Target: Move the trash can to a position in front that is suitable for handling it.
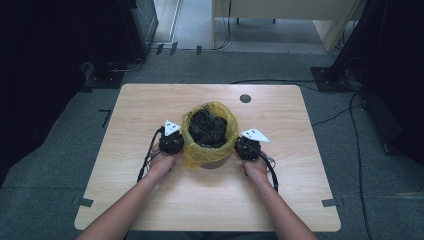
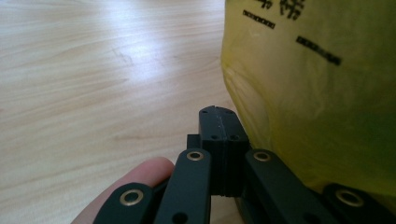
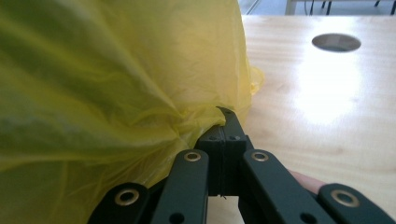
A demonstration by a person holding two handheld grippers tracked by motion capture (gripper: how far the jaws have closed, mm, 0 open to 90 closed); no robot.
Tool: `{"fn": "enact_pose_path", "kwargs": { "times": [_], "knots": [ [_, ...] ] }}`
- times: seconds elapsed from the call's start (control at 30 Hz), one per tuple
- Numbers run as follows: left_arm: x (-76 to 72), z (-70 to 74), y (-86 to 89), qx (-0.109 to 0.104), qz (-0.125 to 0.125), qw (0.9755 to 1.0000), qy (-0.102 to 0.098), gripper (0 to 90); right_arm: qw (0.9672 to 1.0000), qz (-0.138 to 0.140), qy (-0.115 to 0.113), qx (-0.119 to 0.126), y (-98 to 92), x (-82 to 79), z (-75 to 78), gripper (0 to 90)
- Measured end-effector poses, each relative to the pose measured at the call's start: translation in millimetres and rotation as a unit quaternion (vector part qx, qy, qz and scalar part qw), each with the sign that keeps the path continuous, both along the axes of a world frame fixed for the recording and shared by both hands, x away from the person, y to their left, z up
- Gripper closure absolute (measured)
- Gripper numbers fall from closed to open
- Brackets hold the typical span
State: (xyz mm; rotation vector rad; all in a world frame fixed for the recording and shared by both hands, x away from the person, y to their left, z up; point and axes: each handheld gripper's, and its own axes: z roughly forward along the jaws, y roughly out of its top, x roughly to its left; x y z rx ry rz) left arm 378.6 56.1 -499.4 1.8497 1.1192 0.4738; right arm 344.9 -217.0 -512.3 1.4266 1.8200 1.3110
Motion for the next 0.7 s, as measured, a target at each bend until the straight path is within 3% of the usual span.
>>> {"fn": "enact_pose_path", "kwargs": {
  "times": [0.03, 0.2, 0.4, 0.7],
  "knots": [
    [-4.9, 0.5, 0.7, -0.001, -0.001, 1.0, 0.008, 90.0, 1.0, -0.001, 0.004, 0.001, 0.5, -3.7, 0.0, 90.0],
    [-16.1, 0.7, 3.3, 0.006, -0.001, 1.0, 0.003, 90.0, 0.9999, -0.002, 0.013, -0.001, 2.4, -19.2, -0.9, 90.0],
    [-37.6, -1.1, 7.2, -0.014, 0.013, 0.9998, 0.006, 90.0, 0.9993, 0.009, 0.027, -0.023, 7.3, -47.4, -2.5, 90.0],
    [-62.7, -0.6, 6.3, -0.008, 0.015, 0.9998, 0.007, 90.0, 0.999, 0.003, 0.044, -0.004, 6.1, -80.8, -2.8, 90.0]
  ]
}}
